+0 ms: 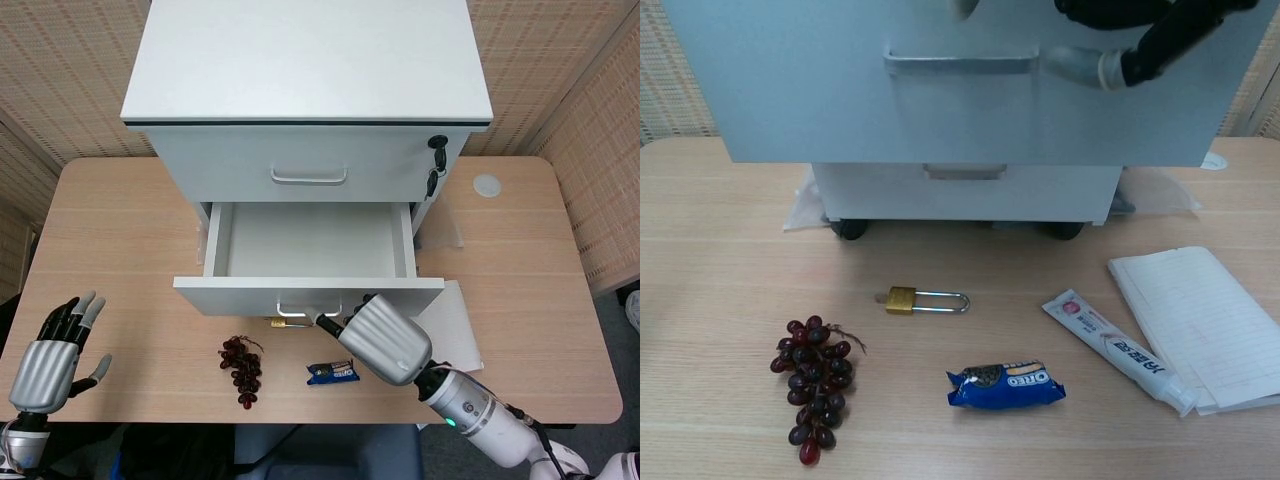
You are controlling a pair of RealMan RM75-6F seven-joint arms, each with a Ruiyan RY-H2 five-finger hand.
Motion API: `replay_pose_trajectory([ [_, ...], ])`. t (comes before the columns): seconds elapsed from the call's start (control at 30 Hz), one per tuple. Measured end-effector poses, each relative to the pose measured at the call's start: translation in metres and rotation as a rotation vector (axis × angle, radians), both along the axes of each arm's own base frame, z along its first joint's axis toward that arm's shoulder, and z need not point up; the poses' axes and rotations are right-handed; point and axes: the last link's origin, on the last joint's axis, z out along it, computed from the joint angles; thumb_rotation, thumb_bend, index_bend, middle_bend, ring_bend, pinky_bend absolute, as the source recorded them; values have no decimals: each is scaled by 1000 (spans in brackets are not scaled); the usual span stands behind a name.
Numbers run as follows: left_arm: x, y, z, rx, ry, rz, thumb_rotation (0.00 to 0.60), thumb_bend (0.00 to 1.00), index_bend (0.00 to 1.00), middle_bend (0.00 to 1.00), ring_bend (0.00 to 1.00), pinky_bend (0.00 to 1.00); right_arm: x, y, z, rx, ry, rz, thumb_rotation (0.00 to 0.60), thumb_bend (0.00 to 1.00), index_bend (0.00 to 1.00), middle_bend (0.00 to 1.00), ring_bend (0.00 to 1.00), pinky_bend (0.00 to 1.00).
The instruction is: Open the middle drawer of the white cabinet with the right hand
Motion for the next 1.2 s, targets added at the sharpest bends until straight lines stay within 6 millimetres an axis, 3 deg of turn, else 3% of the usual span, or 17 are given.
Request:
replay_pose_trajectory([
  [0.17, 0, 0, 1, 3, -1, 0, 600, 327, 25, 0, 0, 104, -8, 5, 19, -43, -106, 4, 600, 387, 250, 835, 878, 843],
  [0.37, -2, 1, 2, 6, -3, 7, 600, 326, 25, 0, 0, 104, -34, 10, 49, -159, -227, -40, 600, 388, 291, 791, 820, 843],
  [0.53, -3, 1, 2, 8, -3, 12, 600, 326, 25, 0, 0, 104, -81, 17, 75, -304, -269, -159, 600, 387, 320, 758, 790, 843],
  [0.73, -1, 2, 1, 5, -6, 4, 600, 327, 25, 0, 0, 104, -145, 26, 86, -392, -191, -358, 600, 387, 321, 659, 677, 815],
  [0.9, 2, 3, -2, 1, -7, -3, 600, 326, 25, 0, 0, 104, -193, 35, 81, -388, -118, -518, 600, 363, 285, 471, 464, 620],
  [1.07, 5, 3, -6, -1, -20, -7, 600, 326, 25, 0, 0, 104, -224, 44, 70, -360, -99, -614, 600, 313, 166, 295, 263, 424],
  [1.2, 6, 3, -7, 0, -14, -10, 600, 326, 25, 0, 0, 104, -242, 52, 60, -319, -116, -671, 600, 296, 89, 205, 179, 318],
])
